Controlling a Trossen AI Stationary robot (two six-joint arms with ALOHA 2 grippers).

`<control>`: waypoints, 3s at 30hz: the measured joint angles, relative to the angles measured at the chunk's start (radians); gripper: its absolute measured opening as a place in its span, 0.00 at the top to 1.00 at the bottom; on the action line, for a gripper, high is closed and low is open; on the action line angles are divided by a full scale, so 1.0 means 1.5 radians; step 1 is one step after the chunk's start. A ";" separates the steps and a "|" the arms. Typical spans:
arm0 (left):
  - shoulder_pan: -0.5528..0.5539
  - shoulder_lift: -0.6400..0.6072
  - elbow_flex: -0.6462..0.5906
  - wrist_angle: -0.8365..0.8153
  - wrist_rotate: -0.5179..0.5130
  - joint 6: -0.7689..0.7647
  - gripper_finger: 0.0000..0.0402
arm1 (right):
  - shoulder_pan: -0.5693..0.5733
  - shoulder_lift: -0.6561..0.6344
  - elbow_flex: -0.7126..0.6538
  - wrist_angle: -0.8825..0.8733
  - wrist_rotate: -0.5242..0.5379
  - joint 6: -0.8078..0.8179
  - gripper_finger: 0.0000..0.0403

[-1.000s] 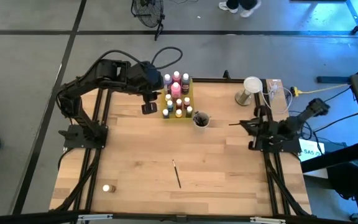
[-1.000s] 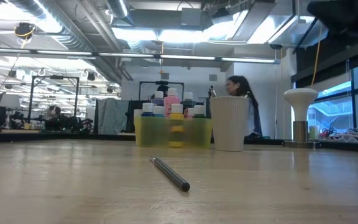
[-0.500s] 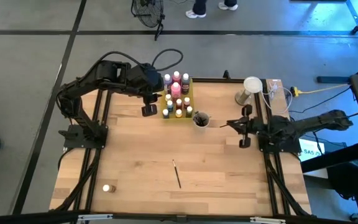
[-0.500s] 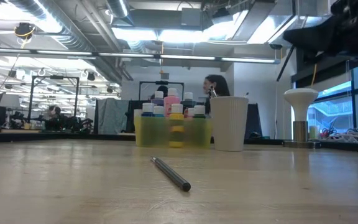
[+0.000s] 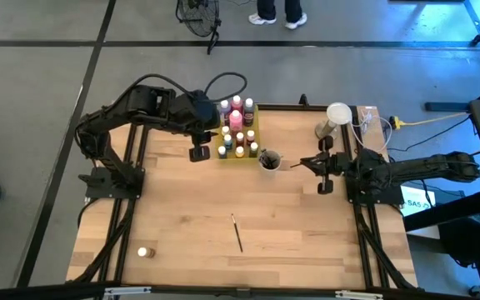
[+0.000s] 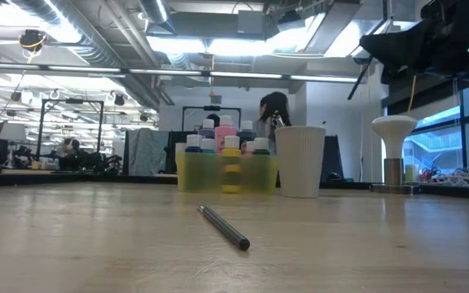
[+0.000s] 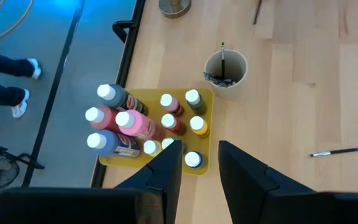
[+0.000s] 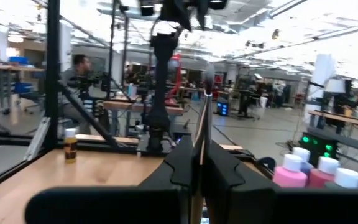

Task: Pick & Place Paint Supplies
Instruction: Put the black paintbrush into the white cup, then put the small brown paint bottle into the yellow bin

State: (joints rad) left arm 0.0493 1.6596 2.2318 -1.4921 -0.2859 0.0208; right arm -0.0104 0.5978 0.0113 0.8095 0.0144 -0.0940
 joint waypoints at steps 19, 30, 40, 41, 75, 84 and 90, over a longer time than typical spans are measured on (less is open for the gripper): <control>-0.025 0.010 0.000 -0.001 -0.001 -0.007 0.75 | -0.047 0.271 0.115 0.133 -0.054 0.011 0.96; -0.049 0.010 0.000 -0.053 -0.003 -0.042 0.75 | -0.111 0.397 0.152 0.134 -0.075 0.039 0.96; -0.082 0.010 0.000 -0.053 -0.006 -0.042 0.75 | -0.128 0.419 0.152 0.136 -0.082 0.065 0.88; -0.084 0.010 0.000 -0.053 -0.006 -0.042 0.76 | -0.128 0.419 0.152 0.136 -0.082 0.065 0.87; -0.227 0.028 -0.055 -0.052 0.079 -0.032 0.76 | 0.010 0.419 0.274 0.069 -0.334 0.053 0.82; -0.343 0.020 -0.205 -0.050 0.061 -0.215 0.76 | 0.026 0.419 0.274 0.055 -0.331 0.053 0.82; -0.403 0.020 -0.282 -0.047 0.026 -0.333 0.76 | 0.028 0.419 0.274 0.060 -0.331 0.058 0.82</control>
State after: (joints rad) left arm -0.5549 1.6898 1.8088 -1.5630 -0.2469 -0.4789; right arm 0.0312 1.2263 0.4221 0.8999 -0.4828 -0.0074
